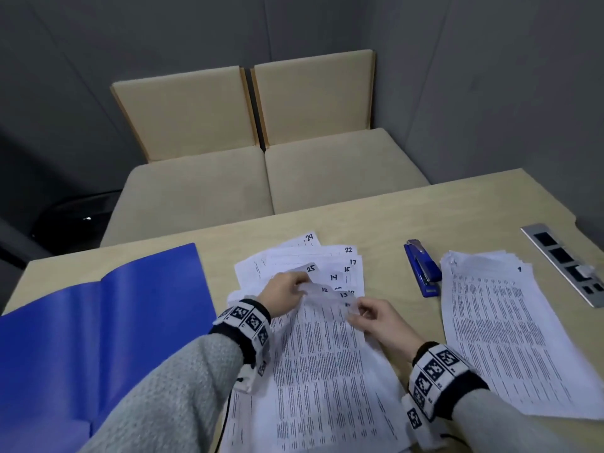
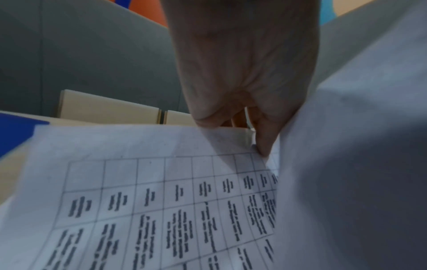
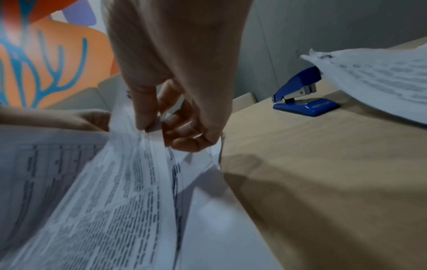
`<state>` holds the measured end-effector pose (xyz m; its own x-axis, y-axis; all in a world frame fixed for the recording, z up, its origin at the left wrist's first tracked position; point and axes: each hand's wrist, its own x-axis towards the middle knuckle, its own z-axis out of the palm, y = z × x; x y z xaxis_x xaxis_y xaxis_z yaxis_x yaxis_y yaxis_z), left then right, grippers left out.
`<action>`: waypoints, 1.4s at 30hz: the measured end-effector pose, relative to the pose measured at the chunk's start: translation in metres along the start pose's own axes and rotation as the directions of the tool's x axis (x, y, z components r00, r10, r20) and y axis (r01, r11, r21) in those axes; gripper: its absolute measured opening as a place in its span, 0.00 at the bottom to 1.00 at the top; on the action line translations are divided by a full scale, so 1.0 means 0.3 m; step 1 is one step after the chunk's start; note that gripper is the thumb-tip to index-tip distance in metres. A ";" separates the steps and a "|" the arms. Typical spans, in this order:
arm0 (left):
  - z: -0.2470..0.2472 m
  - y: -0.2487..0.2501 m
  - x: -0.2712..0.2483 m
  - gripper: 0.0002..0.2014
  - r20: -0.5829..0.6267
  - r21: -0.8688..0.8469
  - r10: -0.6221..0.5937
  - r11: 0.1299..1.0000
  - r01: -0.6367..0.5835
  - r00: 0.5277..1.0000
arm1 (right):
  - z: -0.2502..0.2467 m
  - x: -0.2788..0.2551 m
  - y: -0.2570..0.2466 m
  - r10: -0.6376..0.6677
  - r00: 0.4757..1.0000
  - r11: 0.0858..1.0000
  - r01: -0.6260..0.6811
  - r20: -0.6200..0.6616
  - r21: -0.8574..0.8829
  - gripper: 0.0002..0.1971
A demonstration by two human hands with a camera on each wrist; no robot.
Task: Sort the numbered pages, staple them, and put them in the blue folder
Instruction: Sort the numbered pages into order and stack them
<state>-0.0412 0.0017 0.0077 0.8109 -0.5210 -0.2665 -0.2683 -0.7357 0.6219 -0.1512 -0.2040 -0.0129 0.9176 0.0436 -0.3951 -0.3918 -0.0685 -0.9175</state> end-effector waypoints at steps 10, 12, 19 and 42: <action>-0.036 -0.034 0.036 0.10 0.086 -0.055 -0.090 0.994 0.095 0.992 | 0.005 0.014 -0.018 -0.027 1.000 0.996 0.026 -0.016 -0.086 0.14; -0.015 -0.025 0.030 0.11 0.105 -0.049 -0.077 0.995 0.082 0.991 | 0.029 0.030 0.000 0.010 0.998 0.993 -0.017 -0.062 -0.119 0.20; 0.010 -0.025 0.024 0.11 0.082 -0.028 -0.062 0.998 0.065 0.995 | 0.071 0.065 0.006 0.056 0.991 0.989 -0.073 -0.123 -0.132 0.19; 0.021 0.010 0.050 0.11 -0.266 0.249 0.097 0.968 -0.029 0.959 | 0.074 0.012 0.051 -0.304 0.918 0.815 0.113 -0.254 -0.569 0.04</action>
<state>-0.0332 -0.0110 0.0010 0.8898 -0.4564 0.0005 -0.4130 -0.8046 0.4267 -0.1554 -0.1826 -0.0294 0.9787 -0.1919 -0.0722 -0.1777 -0.6180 -0.7658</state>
